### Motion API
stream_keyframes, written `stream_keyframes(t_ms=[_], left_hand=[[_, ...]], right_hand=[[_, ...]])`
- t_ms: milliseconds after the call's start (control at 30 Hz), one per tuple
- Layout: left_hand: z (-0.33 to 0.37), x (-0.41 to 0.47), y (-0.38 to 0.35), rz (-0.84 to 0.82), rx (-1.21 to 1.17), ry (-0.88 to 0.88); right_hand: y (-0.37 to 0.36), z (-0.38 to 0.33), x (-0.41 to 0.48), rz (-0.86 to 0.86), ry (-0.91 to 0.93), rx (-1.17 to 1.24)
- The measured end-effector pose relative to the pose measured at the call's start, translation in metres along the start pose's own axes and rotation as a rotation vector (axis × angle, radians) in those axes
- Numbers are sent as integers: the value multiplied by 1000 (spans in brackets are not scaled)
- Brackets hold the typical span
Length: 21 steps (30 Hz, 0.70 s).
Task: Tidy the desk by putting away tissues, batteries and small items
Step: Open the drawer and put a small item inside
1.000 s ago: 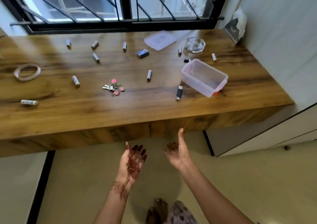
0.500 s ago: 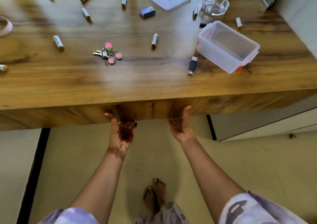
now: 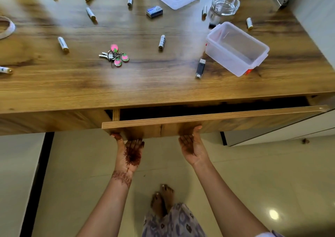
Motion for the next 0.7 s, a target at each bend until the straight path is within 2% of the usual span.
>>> stream_keyframes(t_ms=[100, 167, 233, 267, 333, 400, 467, 567, 633, 700], left_hand=[[2, -12, 1, -22, 132, -21], [14, -26, 7, 15, 490, -176], [49, -49, 1, 102, 948, -585], [67, -65, -14, 97, 1099, -839], [85, -95, -53, -81, 1272, -1298], [84, -102, -86, -318, 1413, -1512], [74, -91, -104, -462, 1654, -1551], [50, -72, -98, -590, 2106, -1464], [44, -70, -89, -598, 2219, -1426], [43, -73, -88, -580, 2249, -1405]], right_hand=[[2, 1, -24, 89, 25, -176], [16, -10, -42, 339, 225, -393], [9, -33, -80, 559, 668, -729], [-6, -41, -98, 573, 920, -915], [-32, -45, -115, 518, 1280, -1237], [-49, -51, -117, 506, 1472, -1479], [-62, -55, -112, 529, 1484, -1694], [-60, -53, -96, 592, 1334, -2026], [-56, -49, -93, 619, 1318, -2137], [-56, -50, -96, 605, 1304, -2118]])
Point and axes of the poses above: each hand's wrist, its own x-axis towards the middle knuckle, its own y-axis out of the back of the hand, z = x × y, the point moved 8 cm from there along x, towards the middle knuckle, and after that the axes turned 15 degrees about -y, right-handed, at the moved point
